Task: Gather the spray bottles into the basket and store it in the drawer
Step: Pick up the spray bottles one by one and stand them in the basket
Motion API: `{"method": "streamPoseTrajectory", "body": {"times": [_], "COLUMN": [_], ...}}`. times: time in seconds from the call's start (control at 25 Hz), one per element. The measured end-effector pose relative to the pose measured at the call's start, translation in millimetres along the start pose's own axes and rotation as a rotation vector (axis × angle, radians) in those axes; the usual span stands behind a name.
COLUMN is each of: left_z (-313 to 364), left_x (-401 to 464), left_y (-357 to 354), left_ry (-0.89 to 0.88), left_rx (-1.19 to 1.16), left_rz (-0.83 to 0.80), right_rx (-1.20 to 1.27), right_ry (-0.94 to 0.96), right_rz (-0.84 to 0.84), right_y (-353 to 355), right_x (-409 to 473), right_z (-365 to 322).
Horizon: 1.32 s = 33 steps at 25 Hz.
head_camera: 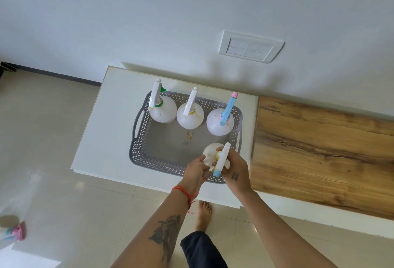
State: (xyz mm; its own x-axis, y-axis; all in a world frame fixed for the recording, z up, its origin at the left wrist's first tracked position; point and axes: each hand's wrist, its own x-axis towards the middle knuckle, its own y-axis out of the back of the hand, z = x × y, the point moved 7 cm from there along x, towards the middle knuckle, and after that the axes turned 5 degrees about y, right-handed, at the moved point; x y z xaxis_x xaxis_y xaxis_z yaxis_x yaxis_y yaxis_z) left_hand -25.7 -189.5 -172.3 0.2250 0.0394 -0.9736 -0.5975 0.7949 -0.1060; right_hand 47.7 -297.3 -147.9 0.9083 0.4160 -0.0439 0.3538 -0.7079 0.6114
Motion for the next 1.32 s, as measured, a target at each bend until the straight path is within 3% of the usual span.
{"method": "streamPoseTrajectory", "body": {"times": [0.4,0.6,0.72,0.88,1.08,1.32], "left_z": [-7,-9,-4,6,12,-1], "left_x": [-28,-58,-81,-119,-165,-211], "left_y": [17,21,25,43,107,253], "left_ry": [-0.092,-0.168,-0.234,-0.339,-0.498,-0.609], "left_rx": [0.039,0.024,0.026,-0.004,-0.05,-0.203], "left_rz": [-0.011,-0.025,-0.024,-0.037,-0.028,0.059], "right_rx": [0.015,0.055,0.135,0.203,0.307,0.415], "right_ry": [-0.129,-0.172,-0.192,-0.089,0.059,0.096], "right_rz": [0.032,0.179,0.35,0.464,0.389,0.197], "right_y": [13,42,61,70,25,-85], "right_x": [-21,-45,-53,-58,-62,-98], "right_z": [-6,-22,-42,-95,-180,-290]}}
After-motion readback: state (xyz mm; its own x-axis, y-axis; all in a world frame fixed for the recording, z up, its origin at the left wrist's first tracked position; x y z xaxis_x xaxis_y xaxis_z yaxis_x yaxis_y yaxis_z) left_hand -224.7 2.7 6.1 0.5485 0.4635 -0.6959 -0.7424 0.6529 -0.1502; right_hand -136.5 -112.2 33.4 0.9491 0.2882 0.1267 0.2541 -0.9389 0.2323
